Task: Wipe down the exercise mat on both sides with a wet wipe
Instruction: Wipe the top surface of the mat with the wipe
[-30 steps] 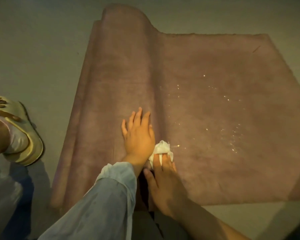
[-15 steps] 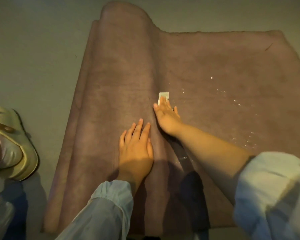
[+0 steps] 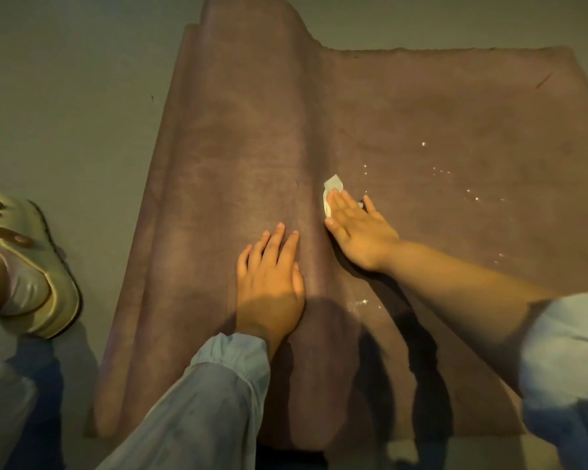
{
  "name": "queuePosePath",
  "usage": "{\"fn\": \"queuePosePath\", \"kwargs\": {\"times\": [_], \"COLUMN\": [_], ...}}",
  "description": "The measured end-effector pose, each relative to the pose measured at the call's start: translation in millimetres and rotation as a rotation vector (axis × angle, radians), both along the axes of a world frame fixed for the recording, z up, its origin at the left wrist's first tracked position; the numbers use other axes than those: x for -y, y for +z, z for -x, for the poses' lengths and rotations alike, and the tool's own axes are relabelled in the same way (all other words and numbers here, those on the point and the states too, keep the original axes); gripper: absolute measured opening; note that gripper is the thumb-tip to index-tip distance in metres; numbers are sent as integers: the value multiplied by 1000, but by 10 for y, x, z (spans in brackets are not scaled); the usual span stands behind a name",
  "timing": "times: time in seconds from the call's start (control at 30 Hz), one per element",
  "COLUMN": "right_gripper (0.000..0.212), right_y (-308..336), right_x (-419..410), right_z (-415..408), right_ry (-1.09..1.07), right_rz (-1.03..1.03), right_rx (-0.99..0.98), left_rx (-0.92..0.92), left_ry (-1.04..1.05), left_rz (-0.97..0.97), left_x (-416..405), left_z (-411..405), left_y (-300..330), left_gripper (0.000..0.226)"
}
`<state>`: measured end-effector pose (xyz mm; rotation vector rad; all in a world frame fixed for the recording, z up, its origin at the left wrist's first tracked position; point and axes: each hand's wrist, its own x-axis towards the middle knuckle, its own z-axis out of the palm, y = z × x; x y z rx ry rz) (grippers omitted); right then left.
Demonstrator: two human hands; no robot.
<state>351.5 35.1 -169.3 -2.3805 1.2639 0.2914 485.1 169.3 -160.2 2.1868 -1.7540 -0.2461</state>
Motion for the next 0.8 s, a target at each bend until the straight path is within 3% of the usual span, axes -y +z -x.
{"fn": "queuePosePath", "kwargs": {"times": [0.27, 0.47, 0.63, 0.8], "right_gripper": [57, 69, 64, 53], "right_y": [77, 197, 121, -133], "right_x": [-1542, -2245, -2176, -1681], "right_z": [535, 620, 547, 560], "right_ry": [50, -83, -218, -176], "right_rz": [0, 23, 50, 180], "right_rx": [18, -78, -64, -26], "left_rx": [40, -33, -14, 20], "left_ry": [-27, 86, 169, 129], "left_rz": [-52, -102, -160, -134], "left_x": [-9, 44, 46, 0], "left_z": [2, 184, 432, 399], "left_y": [-3, 82, 84, -29], "left_gripper": [49, 51, 65, 62]}}
